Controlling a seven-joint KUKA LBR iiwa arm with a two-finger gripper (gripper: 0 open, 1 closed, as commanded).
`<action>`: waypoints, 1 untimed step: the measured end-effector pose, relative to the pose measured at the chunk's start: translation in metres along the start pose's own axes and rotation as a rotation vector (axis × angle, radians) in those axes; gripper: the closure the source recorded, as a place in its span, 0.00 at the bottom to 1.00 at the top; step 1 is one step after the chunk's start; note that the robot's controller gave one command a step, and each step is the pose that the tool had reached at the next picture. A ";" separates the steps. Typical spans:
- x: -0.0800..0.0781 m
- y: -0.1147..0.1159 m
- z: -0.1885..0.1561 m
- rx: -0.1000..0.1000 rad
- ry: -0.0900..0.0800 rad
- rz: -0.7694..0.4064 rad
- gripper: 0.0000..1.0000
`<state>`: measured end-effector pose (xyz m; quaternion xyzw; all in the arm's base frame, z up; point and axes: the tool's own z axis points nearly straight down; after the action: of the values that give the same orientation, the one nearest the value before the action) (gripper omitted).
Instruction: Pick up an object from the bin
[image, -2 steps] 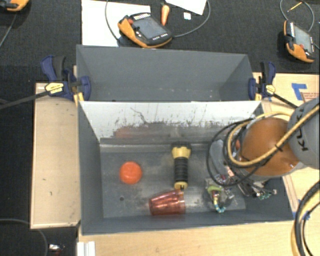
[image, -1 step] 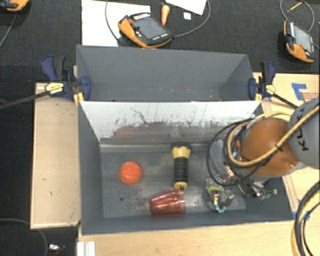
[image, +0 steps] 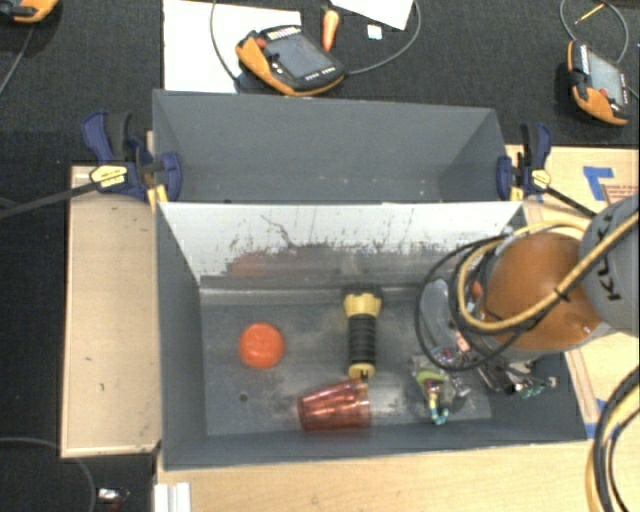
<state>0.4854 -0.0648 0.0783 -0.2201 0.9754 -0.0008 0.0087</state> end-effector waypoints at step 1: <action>0.000 0.000 -0.016 0.000 -0.001 0.000 1.00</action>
Offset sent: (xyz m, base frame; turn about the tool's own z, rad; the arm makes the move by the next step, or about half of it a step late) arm 0.0001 0.0001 0.0397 -0.0003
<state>0.4856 -0.0646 0.0939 -0.2203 0.9754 -0.0007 0.0095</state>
